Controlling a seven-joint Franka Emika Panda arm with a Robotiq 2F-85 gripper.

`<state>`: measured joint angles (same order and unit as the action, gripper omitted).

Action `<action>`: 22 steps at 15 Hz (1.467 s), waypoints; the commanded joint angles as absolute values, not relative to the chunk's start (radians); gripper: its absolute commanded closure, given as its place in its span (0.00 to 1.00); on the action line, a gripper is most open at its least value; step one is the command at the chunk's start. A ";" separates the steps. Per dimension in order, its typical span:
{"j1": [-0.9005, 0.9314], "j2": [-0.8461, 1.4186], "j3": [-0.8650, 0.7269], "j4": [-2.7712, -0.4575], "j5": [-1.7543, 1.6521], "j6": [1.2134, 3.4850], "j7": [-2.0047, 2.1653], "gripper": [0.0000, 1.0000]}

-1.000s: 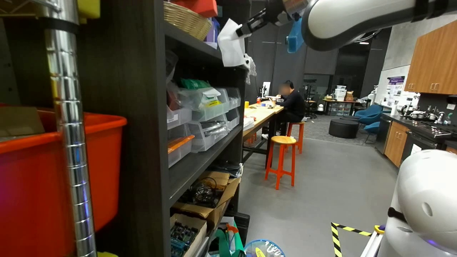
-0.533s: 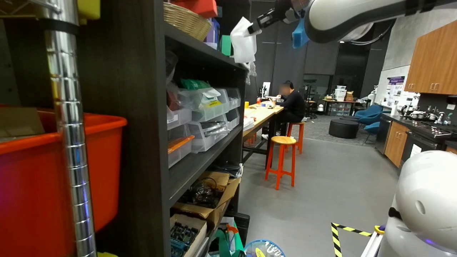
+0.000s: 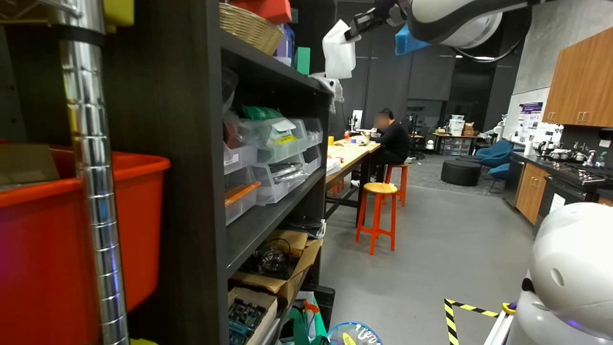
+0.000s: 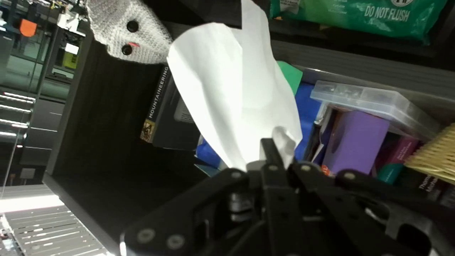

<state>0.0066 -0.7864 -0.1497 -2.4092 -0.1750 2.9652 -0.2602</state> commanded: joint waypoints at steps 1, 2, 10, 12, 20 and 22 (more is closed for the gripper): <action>0.021 -0.719 -0.183 -2.325 -0.136 2.929 -0.250 0.99; 0.030 -0.707 -0.193 -2.311 -0.125 2.918 -0.253 0.99; 0.142 -0.622 -0.284 -2.223 -0.025 2.860 -0.286 0.99; 0.156 -0.603 -0.299 -2.201 -0.003 2.850 -0.290 0.99; 0.196 -0.526 -0.333 -2.147 0.078 2.839 -0.314 0.99; 0.205 -0.512 -0.341 -2.136 0.100 2.836 -0.325 0.99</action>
<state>0.1768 -0.5411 -0.3176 -2.1806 0.0560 2.8595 -0.2852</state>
